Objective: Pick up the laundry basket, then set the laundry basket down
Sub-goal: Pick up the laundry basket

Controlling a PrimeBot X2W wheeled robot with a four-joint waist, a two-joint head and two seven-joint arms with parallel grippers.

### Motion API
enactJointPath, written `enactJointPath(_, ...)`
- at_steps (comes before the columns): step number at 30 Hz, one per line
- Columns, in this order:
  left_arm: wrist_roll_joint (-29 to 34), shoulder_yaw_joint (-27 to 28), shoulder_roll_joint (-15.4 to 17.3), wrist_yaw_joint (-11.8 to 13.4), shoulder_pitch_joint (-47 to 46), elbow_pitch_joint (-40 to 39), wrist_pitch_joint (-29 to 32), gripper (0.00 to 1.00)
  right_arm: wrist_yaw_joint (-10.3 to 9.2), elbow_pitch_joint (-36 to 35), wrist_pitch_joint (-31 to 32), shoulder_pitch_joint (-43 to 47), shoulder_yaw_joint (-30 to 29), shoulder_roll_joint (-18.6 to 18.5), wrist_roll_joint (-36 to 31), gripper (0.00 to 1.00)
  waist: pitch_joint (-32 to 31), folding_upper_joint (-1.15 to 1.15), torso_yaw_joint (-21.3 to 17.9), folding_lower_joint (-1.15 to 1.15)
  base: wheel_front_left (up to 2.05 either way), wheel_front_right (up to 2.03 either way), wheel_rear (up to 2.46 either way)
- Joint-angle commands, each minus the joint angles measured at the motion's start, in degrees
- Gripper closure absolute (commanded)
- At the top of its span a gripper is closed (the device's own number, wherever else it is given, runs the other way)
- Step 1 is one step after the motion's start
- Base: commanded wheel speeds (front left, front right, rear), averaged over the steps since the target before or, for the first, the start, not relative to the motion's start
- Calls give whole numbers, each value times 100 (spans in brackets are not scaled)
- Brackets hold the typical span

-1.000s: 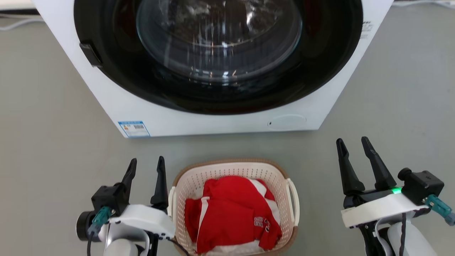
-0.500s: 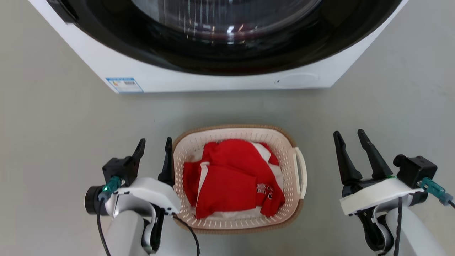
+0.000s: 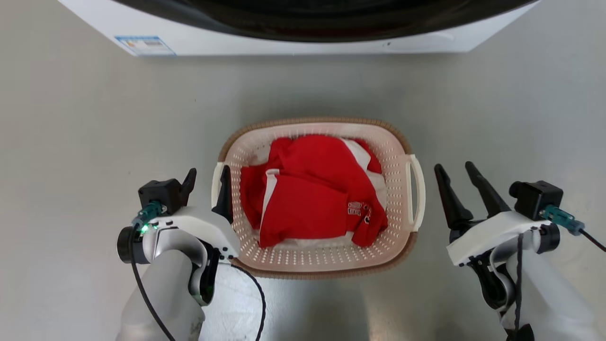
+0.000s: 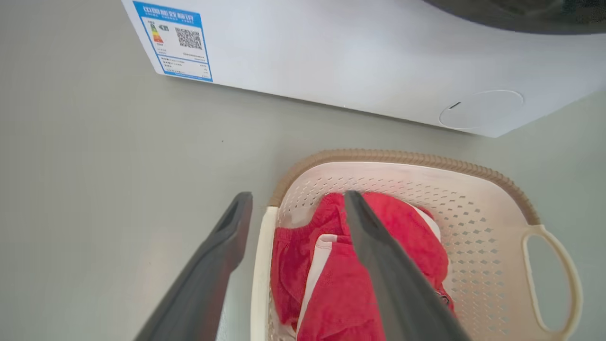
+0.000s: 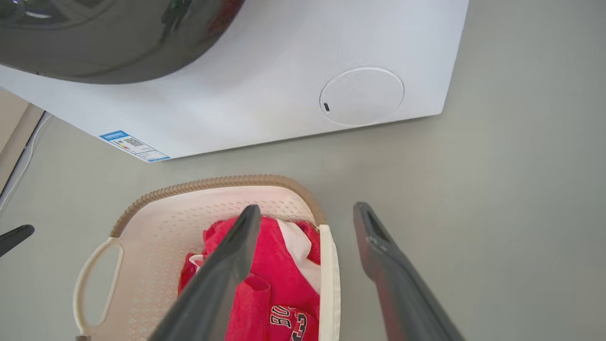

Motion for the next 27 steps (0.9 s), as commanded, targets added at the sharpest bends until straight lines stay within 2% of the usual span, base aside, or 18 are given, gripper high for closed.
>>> enactJointPath(1,-99,145,86,-26,-55,-25,-35,0,0,-20,-37,68,161,-11,75,0,188,0,-2,0,0,0,0)
enactJointPath(2,-168,139,86,-39,-112,72,-35,0,0,43,-37,20,232,-8,137,0,261,0,-6,0,0,0,0)
enactJointPath(3,-297,81,86,-3,-470,670,-35,0,0,458,-37,-266,741,-50,417,0,669,0,-30,0,0,0,0)
enactJointPath(4,-322,58,86,-19,-624,866,-35,0,0,691,-37,-433,996,-62,552,0,850,0,-37,0,0,0,0)
enactJointPath(14,-565,-176,86,-75,-1099,1597,-35,0,0,1089,-37,-937,1626,-122,940,0,1418,0,15,0,0,0,0)
enactJointPath(27,-894,-560,86,-41,-1340,1755,-35,0,0,1333,-37,-1410,2119,-140,1343,2,1737,0,76,0,0,0,0)
